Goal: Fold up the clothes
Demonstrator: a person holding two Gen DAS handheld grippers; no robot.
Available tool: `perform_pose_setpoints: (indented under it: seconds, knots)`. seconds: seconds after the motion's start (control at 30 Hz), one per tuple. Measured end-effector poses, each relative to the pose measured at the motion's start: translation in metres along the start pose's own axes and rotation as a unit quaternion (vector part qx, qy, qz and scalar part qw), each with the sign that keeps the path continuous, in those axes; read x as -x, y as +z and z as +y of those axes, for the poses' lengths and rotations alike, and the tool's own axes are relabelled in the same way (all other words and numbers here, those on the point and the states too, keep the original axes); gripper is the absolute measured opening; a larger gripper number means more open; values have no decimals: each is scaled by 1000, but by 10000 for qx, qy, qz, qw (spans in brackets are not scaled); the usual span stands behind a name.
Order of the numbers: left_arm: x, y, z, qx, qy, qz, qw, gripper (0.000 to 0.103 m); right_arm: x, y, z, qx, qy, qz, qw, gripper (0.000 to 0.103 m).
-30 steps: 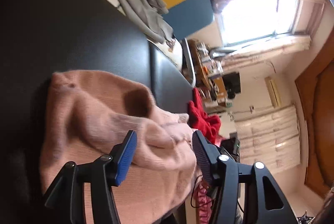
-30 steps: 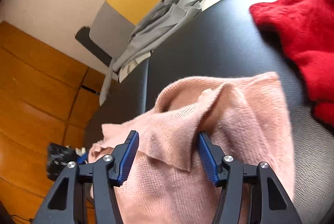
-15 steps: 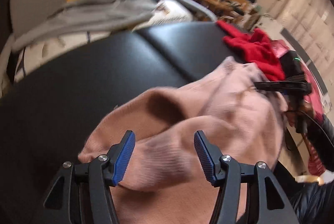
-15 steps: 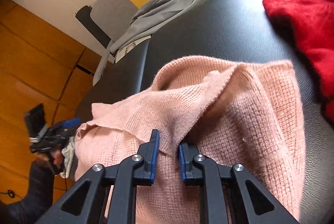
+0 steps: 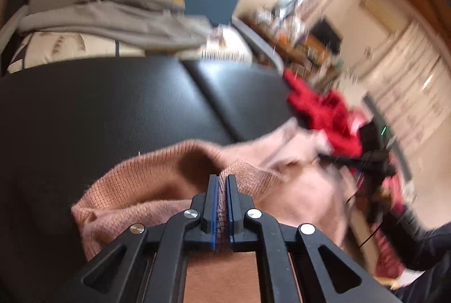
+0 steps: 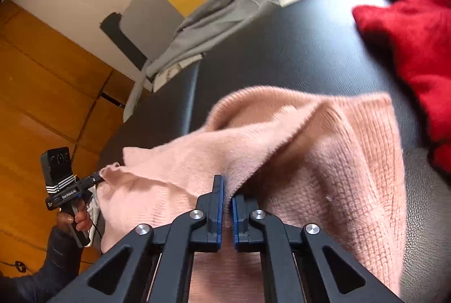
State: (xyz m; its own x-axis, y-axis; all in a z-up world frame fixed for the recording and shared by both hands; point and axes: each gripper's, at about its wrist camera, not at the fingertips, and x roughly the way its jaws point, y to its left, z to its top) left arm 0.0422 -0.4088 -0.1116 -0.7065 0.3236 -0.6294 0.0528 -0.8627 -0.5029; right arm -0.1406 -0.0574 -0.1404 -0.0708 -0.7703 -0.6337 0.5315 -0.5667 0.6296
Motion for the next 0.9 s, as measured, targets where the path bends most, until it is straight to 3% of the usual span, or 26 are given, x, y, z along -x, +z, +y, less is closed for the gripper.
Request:
perform_pose_setpoints:
  seconds: [0.07, 0.17, 0.4, 0.47, 0.5, 0.63, 0.67, 0.73, 0.77, 0.8, 0.9]
  knots:
    - [19, 1, -3, 54, -17, -469, 9989, 4, 6, 4, 9, 100, 45, -135, 9998, 5]
    - [24, 6, -6, 45, 197, -680, 9975, 4, 13, 11, 21, 223, 133, -317, 9992, 5]
    - [-7, 27, 7, 423, 895, -756, 9922, 4, 2, 50, 10, -195, 33, -600, 9980, 4]
    - [-20, 30, 14, 575, 984, -643, 9914, 5, -4, 60, 2, -410, -79, -652, 9970, 4]
    - [-24, 30, 17, 643, 1017, -596, 9909, 11, -9, 63, -5, -564, -179, -658, 9961, 5]
    - [-23, 24, 29, 891, 1062, -464, 9893, 16, -16, 63, -24, -936, 41, -520, 9942, 11]
    - [-14, 20, 33, 967, 1011, -490, 9890, 17, -15, 61, -25, -943, 28, -523, 9942, 15]
    - [6, 8, 42, 1050, 1051, -571, 9873, 19, -2, 51, -24, -909, 185, -587, 9940, 35]
    - [18, -1, 47, 1075, 1091, -594, 9864, 20, 8, 44, -20, -778, 178, -648, 9947, 56]
    - [30, -9, 52, 1100, 1131, -617, 9856, 21, 15, 37, -18, -651, 157, -693, 9953, 68]
    - [52, -40, 67, 1248, 1141, -488, 9844, 22, 41, 9, -14, -404, 33, -725, 9965, 69]
